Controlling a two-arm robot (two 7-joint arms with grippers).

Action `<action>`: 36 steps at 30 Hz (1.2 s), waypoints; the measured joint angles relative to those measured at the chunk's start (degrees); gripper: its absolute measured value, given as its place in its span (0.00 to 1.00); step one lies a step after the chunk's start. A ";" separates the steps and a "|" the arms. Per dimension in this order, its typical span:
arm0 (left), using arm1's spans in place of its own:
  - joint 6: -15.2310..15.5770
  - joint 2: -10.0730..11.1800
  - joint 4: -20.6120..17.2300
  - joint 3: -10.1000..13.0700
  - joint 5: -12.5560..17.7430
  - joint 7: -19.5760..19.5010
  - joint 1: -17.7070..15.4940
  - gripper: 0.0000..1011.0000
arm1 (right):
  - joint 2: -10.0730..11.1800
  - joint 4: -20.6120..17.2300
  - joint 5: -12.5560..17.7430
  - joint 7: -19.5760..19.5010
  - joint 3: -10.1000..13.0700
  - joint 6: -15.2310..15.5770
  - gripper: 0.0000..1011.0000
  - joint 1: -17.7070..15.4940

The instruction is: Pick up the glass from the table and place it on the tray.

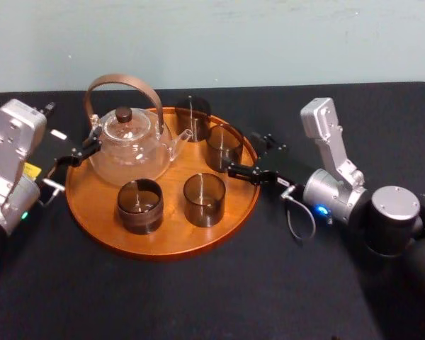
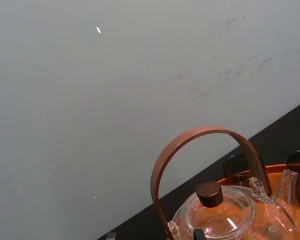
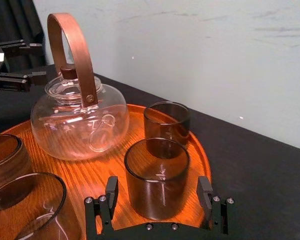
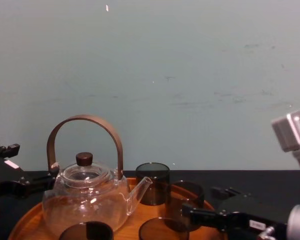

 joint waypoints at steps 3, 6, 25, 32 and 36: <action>0.00 0.00 0.00 0.00 0.00 0.00 0.00 0.99 | 1.20 -3.13 0.29 -1.12 0.49 0.63 0.99 -1.90; 0.00 0.00 0.00 0.00 0.00 0.00 0.00 0.99 | 2.47 -6.28 0.48 -2.61 1.24 1.00 0.99 -3.85; 0.00 0.00 0.00 0.00 0.00 0.00 0.00 0.99 | 6.45 -15.89 -1.01 -14.08 10.13 -0.95 0.99 -11.36; 0.00 0.00 0.00 0.00 0.00 0.00 0.00 0.99 | 6.40 -15.92 -1.17 -14.51 10.43 -1.07 0.99 -11.47; 0.00 0.00 0.00 0.00 0.00 0.00 0.00 0.99 | 6.39 -15.87 -1.17 -14.29 10.27 -1.07 0.99 -11.42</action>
